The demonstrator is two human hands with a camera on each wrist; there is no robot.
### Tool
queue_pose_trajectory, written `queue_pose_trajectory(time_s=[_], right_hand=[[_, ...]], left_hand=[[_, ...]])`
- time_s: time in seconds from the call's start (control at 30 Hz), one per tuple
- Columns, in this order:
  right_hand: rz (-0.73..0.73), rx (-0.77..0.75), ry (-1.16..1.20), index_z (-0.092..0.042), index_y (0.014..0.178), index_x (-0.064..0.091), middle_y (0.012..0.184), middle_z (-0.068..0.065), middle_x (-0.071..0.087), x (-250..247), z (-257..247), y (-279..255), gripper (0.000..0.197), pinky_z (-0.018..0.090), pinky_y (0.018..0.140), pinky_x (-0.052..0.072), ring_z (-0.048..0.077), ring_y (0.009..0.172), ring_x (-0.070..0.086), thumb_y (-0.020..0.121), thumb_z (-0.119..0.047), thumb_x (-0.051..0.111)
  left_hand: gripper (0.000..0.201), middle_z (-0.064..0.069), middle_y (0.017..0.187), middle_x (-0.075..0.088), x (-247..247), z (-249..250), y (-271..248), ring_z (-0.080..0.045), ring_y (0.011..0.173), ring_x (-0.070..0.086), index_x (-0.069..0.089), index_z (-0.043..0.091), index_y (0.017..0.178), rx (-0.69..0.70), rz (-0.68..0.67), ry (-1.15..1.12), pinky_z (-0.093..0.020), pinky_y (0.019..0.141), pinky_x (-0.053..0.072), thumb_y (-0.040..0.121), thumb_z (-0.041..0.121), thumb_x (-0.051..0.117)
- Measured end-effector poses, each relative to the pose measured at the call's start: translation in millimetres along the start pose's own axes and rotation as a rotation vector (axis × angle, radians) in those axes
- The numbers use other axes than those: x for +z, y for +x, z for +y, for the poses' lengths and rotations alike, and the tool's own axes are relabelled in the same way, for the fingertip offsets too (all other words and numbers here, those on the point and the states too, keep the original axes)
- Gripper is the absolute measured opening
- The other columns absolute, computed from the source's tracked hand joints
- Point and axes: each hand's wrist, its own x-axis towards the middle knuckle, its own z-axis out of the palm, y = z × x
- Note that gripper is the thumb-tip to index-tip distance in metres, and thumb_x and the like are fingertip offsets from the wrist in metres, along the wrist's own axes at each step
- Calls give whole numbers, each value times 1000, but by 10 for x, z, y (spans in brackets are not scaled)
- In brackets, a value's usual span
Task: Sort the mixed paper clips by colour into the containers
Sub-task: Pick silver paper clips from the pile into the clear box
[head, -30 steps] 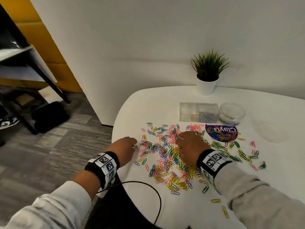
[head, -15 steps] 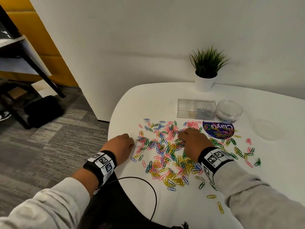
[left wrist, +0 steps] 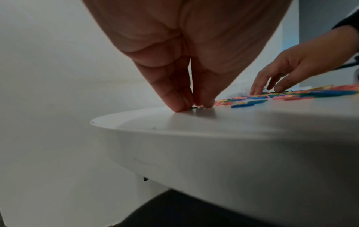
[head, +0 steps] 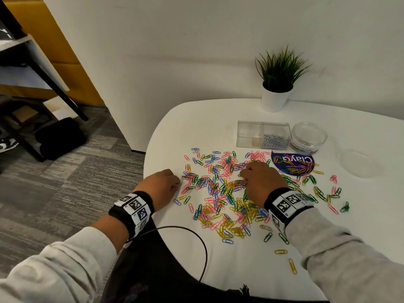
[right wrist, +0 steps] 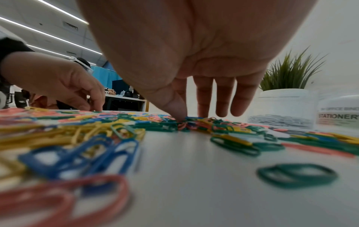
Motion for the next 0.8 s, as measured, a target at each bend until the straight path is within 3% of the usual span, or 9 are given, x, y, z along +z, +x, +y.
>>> queue_pose_trajectory(time_s=[0.1, 0.27, 0.33, 0.43, 0.5, 0.57, 0.67, 0.73, 0.8], right_hand=[[36, 6, -6, -20, 143, 45, 149, 7, 37, -20, -2, -17, 51, 41, 112, 31, 29, 139, 29, 92, -20, 51], [65, -304, -18, -33, 141, 51, 146, 6, 46, 67, -109, -27, 60, 43, 112, 33, 31, 138, 37, 86, -11, 60], [-34, -400, -91, -40, 148, 39, 157, 4, 33, 86, -122, -24, 74, 47, 115, 29, 31, 146, 25, 83, -11, 62], [-167, -326, -140, -36, 155, 20, 164, -1, 10, 51, -77, -13, 78, 48, 121, 18, 26, 151, 3, 89, -16, 56], [-115, -308, -123, -29, 155, 22, 164, 2, 12, 45, -59, -8, 70, 48, 120, 20, 26, 151, 6, 92, -17, 49], [-63, -338, -89, -27, 156, 19, 164, 0, 15, 58, -96, -11, 61, 49, 119, 22, 25, 151, 9, 99, -31, 37], [-156, -403, -134, -35, 156, -1, 164, -9, 1, 52, -208, -37, 76, 49, 121, 14, 21, 152, -3, 92, -73, 8], [-205, -445, -182, -35, 156, -7, 164, -9, -6, 51, -265, -51, 84, 48, 121, 9, 21, 152, -8, 86, -80, 5], [-195, -442, -189, -33, 156, -7, 164, -8, -8, 82, -255, -44, 85, 46, 121, 7, 20, 152, -8, 86, -80, 7]], left_hand=[[24, 5, 102, 59, 3, 4, 24, -19, 92, 61, 69, 24, 105, 10, -26, 55, -30, 72, 50, 100, 30, 46], [19, 2, 100, 53, -66, 131, 67, -21, 91, 58, 59, 20, 104, -30, -119, 119, -30, 67, 42, 99, 27, 42], [12, 2, 99, 55, -156, 174, 78, -20, 87, 56, 56, 21, 96, -71, -153, 111, -29, 67, 39, 95, 25, 44], [18, 2, 77, 57, -282, 206, 98, -17, 67, 51, 48, 19, 72, -201, -92, -38, -27, 57, 37, 88, 28, 49], [30, 0, 63, 48, -328, 268, 137, -18, 59, 42, 40, 14, 65, -312, -79, -197, -28, 54, 32, 88, 30, 48], [35, -3, 61, 41, -354, 352, 195, -18, 57, 35, 34, 13, 63, -363, -105, -281, -29, 55, 30, 92, 30, 46], [38, -7, 62, 63, -343, 466, 216, -19, 47, 52, 53, 5, 73, -330, -157, -413, -26, 51, 45, 99, 33, 48], [25, -11, 70, 72, -290, 514, 201, -20, 52, 63, 59, 0, 93, -339, -165, -598, -33, 57, 56, 100, 22, 49], [23, -13, 80, 72, -238, 527, 185, -19, 62, 65, 61, 8, 115, -336, -172, -720, -31, 60, 55, 100, 8, 43]])
